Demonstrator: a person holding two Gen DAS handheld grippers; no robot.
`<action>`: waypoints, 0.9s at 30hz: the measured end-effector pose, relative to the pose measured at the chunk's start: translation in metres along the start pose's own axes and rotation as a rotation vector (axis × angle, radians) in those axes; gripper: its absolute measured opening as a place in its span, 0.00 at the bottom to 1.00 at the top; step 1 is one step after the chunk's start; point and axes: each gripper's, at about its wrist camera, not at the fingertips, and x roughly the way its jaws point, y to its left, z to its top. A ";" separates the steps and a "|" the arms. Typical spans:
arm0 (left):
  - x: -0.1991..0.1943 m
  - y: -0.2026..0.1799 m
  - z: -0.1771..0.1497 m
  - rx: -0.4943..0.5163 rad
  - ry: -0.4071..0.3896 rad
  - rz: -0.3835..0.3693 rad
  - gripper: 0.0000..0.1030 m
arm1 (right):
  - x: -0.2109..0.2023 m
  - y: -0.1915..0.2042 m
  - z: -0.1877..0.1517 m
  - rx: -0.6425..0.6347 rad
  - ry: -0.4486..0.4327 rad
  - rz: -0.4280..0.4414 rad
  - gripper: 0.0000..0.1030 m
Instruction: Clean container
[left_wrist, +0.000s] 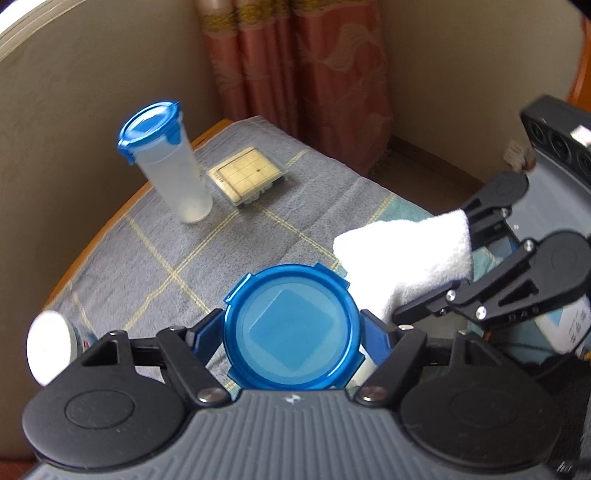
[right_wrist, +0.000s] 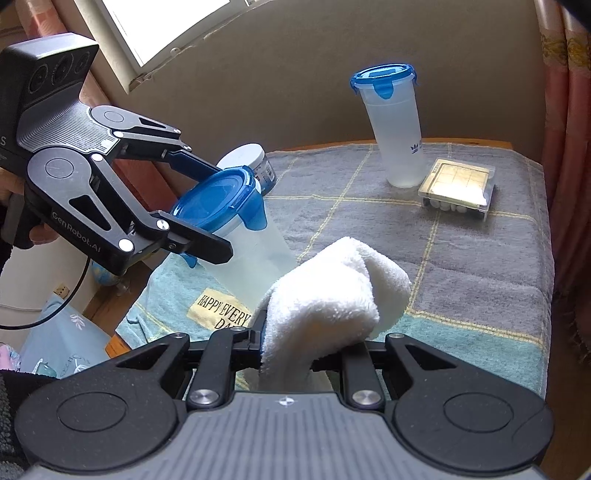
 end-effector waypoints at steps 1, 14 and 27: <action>0.000 0.000 0.000 0.027 0.002 -0.005 0.74 | -0.001 0.001 0.000 -0.002 0.000 0.000 0.23; -0.001 0.008 -0.002 0.383 0.017 -0.168 0.74 | 0.004 0.003 0.005 -0.009 0.015 -0.005 0.23; -0.009 0.016 -0.003 0.329 -0.003 -0.192 0.79 | 0.007 0.007 0.007 -0.025 0.025 0.002 0.23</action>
